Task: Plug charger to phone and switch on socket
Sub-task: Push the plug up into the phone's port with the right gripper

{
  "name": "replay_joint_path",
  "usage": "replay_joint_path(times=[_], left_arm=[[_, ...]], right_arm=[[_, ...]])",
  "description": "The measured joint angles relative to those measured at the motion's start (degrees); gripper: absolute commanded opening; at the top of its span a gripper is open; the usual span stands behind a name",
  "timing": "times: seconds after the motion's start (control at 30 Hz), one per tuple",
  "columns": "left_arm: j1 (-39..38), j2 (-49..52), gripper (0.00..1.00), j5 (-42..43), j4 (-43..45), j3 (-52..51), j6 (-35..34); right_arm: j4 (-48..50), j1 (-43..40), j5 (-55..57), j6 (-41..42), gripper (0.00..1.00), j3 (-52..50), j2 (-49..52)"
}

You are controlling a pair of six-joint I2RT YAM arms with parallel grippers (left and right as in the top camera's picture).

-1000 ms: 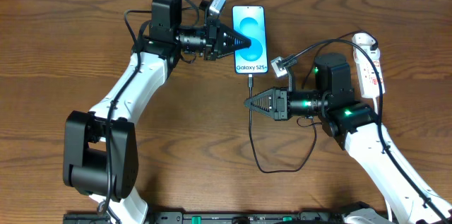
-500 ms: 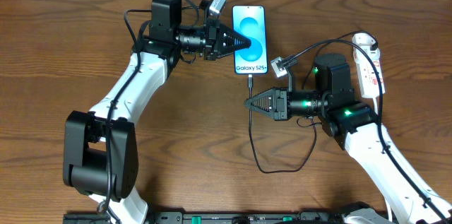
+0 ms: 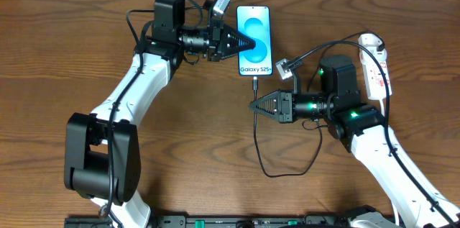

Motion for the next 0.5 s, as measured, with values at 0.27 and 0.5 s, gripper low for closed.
replay_joint_path(times=[0.27, 0.5], left_arm=[[0.00, 0.00, 0.07, -0.04, 0.02, 0.00, 0.00], [0.00, 0.00, 0.07, -0.04, 0.02, 0.00, 0.63]], right_arm=[[0.81, 0.00, -0.02, 0.04, 0.01, 0.00, 0.00], [0.83, 0.00, -0.02, 0.04, 0.01, 0.00, 0.00]])
